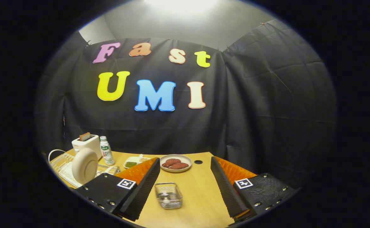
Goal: Take the plate from the dish rack, then take the spoon from the basket and place it into the plate.
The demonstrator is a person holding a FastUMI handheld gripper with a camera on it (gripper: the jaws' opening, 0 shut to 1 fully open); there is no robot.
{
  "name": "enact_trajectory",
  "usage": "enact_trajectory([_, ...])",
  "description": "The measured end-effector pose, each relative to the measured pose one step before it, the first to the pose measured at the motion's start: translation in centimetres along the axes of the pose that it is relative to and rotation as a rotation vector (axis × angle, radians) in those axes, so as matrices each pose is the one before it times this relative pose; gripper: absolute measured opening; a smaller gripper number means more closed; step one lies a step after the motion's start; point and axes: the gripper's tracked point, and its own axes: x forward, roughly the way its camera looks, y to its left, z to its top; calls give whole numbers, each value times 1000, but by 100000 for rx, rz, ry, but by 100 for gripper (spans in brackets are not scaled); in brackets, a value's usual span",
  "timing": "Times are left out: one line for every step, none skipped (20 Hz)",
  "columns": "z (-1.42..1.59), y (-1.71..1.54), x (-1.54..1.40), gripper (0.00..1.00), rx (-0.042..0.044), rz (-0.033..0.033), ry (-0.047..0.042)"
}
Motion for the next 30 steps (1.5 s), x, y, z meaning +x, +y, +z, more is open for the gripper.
enact_trajectory([264, 2378, -126, 98, 298, 2248, 875])
enact_trajectory([115, 2479, -17, 98, 320, 2244, 1367])
enact_trajectory([-176, 2197, 181, 98, 18, 2029, 1455])
enact_trajectory([40, 1962, 141, 98, -208, 1773, 1105])
enact_trajectory([-89, 2224, 235, 98, -616, 2381, 1376])
enact_trajectory([-33, 2045, 261, 98, -814, 2157, 1323])
enact_trajectory([-134, 1838, 333, 98, -656, 1710, 1229])
enact_trajectory([-156, 1789, 444, 98, -368, 1501, 1445])
enact_trajectory([-433, 1479, 465, 98, -99, 783, 1657])
enact_trajectory([-344, 1030, 396, 97, -415, -25, 1681])
enact_trajectory([-403, 1311, 511, 96, -685, 362, 1821])
enact_trajectory([-165, 1045, 418, 95, -905, -83, 1443])
enact_trajectory([-157, 800, 633, 95, -1296, -472, 1257])
enact_trajectory([-46, 873, 309, 90, -1015, 100, 863])
enact_trajectory([-142, 832, 413, 89, -1069, -454, 1013])
enact_trajectory([-43, 645, 368, 84, -1535, -1026, 959])
enact_trajectory([-241, 601, 475, 82, -1359, -1084, 1270])
enact_trajectory([-87, 468, 255, 82, -1382, -1548, 1162])
enact_trajectory([-242, 454, 456, 77, -985, -778, 1225])
enact_trajectory([-300, 462, 552, 69, -1349, -1591, 1760])
enact_trajectory([-335, 155, 587, 67, -2101, -1906, 1952])
enact_trajectory([-210, -57, 520, 58, -2302, -1937, 2137])
enact_trajectory([-259, 430, 266, 54, -2106, -789, 1227])
enact_trajectory([37, 434, 220, 39, -2668, -456, 925])
enact_trajectory([-110, 130, 548, 30, -3133, -817, 1004])
enact_trajectory([-9, -66, 17, 28, -2800, -2235, 781])
enact_trajectory([265, -50, -78, 28, -2424, -2177, -1213])
enact_trajectory([-165, -232, -26, 13, -2530, -1593, 1559])
enact_trajectory([-37, -383, 566, 13, -3760, -3460, 1061])
enact_trajectory([10, -278, 355, 7, -3688, -2709, 1116])
